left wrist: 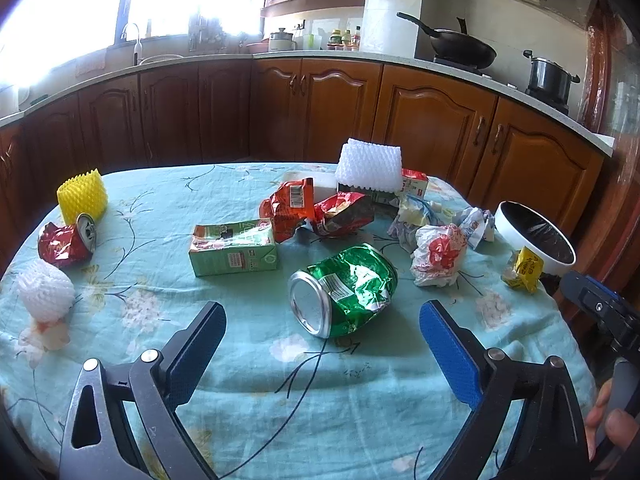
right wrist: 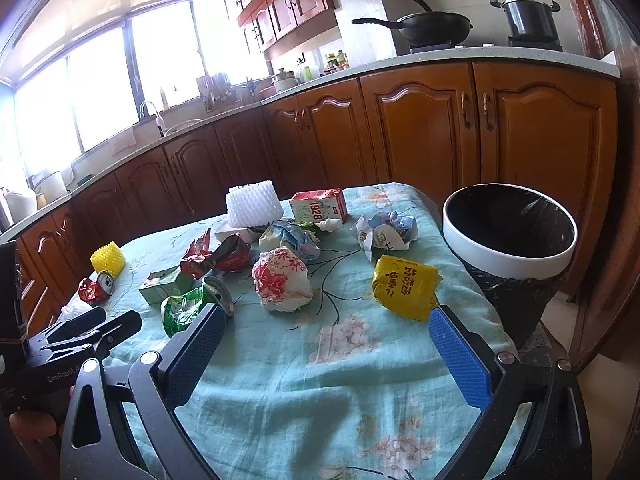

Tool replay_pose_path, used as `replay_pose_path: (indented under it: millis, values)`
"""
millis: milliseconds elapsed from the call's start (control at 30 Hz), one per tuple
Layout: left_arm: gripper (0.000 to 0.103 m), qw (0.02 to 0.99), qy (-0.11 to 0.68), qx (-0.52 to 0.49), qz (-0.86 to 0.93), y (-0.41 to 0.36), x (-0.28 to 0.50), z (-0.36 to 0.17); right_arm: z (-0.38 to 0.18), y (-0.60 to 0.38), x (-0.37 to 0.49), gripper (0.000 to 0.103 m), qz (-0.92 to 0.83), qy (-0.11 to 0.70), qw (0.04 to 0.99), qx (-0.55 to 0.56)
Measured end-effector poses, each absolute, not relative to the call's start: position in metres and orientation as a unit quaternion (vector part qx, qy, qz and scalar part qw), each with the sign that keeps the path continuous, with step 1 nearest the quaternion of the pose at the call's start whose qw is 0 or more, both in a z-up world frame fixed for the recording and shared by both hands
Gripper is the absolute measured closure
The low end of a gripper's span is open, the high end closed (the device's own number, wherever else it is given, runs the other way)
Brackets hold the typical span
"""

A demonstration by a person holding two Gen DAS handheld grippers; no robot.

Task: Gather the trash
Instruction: 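Grasp the green can with the left tool while the right tool grasps the white-red bag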

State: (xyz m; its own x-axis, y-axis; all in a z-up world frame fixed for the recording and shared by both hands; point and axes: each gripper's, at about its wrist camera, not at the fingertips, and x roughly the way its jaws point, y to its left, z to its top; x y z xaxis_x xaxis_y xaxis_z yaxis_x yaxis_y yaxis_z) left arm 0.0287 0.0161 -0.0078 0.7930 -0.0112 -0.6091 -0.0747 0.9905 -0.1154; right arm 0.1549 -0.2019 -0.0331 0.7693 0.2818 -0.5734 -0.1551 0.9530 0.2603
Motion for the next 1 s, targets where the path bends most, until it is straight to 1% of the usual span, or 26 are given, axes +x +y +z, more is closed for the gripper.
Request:
replay_pose_path:
  millis: [167, 267, 333, 533, 600, 700, 767, 833, 867, 900, 933, 967, 1000]
  values:
    - [0.015, 0.938, 0.338, -0.072, 0.019, 0.021, 0.045, -0.013, -0.035, -0.192, 0.168, 0.001, 0.135, 0.328, 0.930, 0.097]
    - [0.018, 0.934, 0.347, -0.079, 0.021, 0.024, 0.055, -0.016, -0.037, -0.186, 0.178, 0.002, 0.145, 0.335, 0.926, 0.096]
    - [0.020, 0.932, 0.354, -0.082, 0.023, 0.027, 0.063, -0.018, -0.040, -0.182, 0.185, 0.004, 0.153, 0.342, 0.922, 0.098]
    - [0.027, 0.922, 0.377, -0.086, 0.030, 0.030, 0.086, -0.028, -0.052, -0.175, 0.213, 0.017, 0.172, 0.374, 0.905, 0.108]
    - [0.031, 0.917, 0.387, -0.091, 0.030, 0.032, 0.094, -0.032, -0.055, -0.172, 0.222, 0.022, 0.178, 0.384, 0.900, 0.109]
    - [0.038, 0.910, 0.402, -0.098, 0.029, 0.034, 0.106, -0.039, -0.061, -0.167, 0.237, 0.023, 0.184, 0.397, 0.893, 0.108]
    - [0.045, 0.905, 0.411, -0.104, 0.023, 0.035, 0.115, -0.044, -0.066, -0.164, 0.248, 0.023, 0.191, 0.406, 0.887, 0.110]
    - [0.049, 0.902, 0.418, -0.108, 0.018, 0.036, 0.121, -0.048, -0.072, -0.160, 0.257, 0.026, 0.194, 0.413, 0.883, 0.108]
    - [0.053, 0.901, 0.420, -0.107, 0.015, 0.036, 0.124, -0.050, -0.074, -0.159, 0.260, 0.030, 0.197, 0.417, 0.881, 0.108]
    - [0.055, 0.901, 0.421, -0.106, 0.013, 0.036, 0.126, -0.051, -0.078, -0.158, 0.263, 0.038, 0.202, 0.422, 0.877, 0.110]
    - [0.060, 0.901, 0.421, -0.105, 0.010, 0.035, 0.127, -0.051, -0.081, -0.157, 0.265, 0.043, 0.206, 0.427, 0.873, 0.111]
    - [0.066, 0.902, 0.420, -0.103, 0.006, 0.035, 0.128, -0.051, -0.084, -0.155, 0.267, 0.056, 0.211, 0.433, 0.869, 0.113]
    - [0.067, 0.903, 0.418, -0.098, 0.005, 0.034, 0.128, -0.051, -0.086, -0.154, 0.267, 0.066, 0.215, 0.437, 0.866, 0.115]
